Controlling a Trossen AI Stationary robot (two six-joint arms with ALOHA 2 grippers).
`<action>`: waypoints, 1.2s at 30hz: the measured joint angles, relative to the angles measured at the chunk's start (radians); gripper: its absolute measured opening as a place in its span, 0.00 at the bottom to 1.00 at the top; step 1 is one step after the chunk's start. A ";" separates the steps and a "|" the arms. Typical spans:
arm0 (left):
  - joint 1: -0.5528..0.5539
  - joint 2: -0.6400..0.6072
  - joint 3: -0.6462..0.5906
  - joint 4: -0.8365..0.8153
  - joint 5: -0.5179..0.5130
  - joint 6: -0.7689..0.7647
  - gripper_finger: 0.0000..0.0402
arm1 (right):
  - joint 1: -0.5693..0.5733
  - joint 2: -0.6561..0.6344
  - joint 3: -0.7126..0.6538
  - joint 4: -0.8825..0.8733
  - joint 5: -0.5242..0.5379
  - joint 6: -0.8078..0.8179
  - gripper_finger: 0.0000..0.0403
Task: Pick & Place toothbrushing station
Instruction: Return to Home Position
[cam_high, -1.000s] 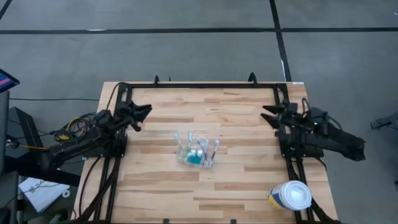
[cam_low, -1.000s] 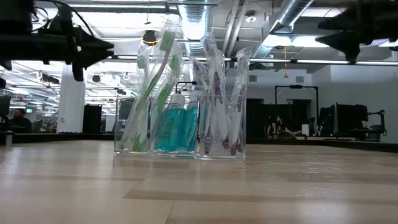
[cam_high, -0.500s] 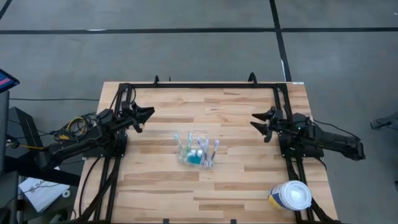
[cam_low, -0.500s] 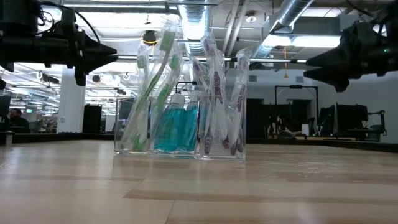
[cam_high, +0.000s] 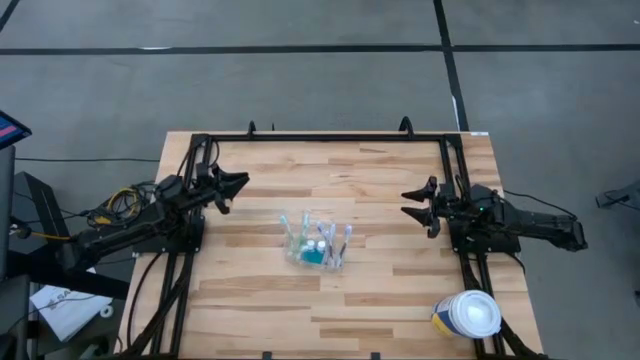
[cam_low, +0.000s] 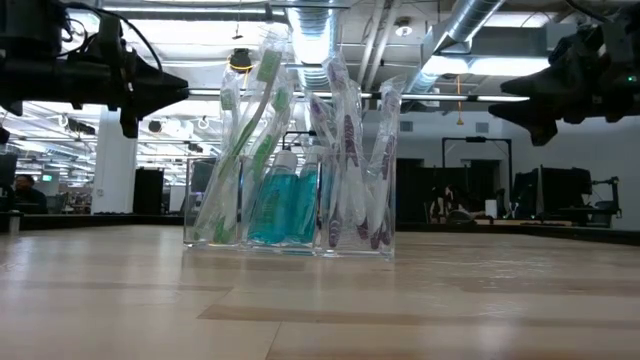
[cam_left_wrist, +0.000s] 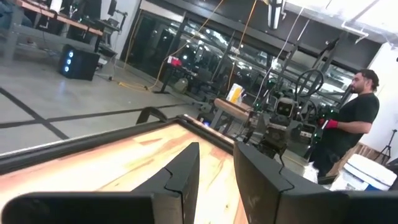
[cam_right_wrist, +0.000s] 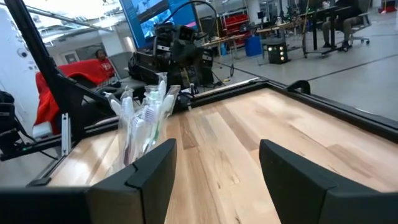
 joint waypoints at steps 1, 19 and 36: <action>0.000 0.003 0.000 -0.006 0.000 0.000 0.23 | 0.000 0.000 0.000 0.000 0.000 -0.005 0.55; 0.000 0.202 0.000 -0.008 0.029 -0.083 0.23 | 0.000 0.001 0.000 -0.002 -0.001 -0.005 0.54; 0.000 0.242 0.000 -0.004 0.029 -0.082 0.23 | 0.000 0.002 0.000 -0.003 0.000 -0.005 0.54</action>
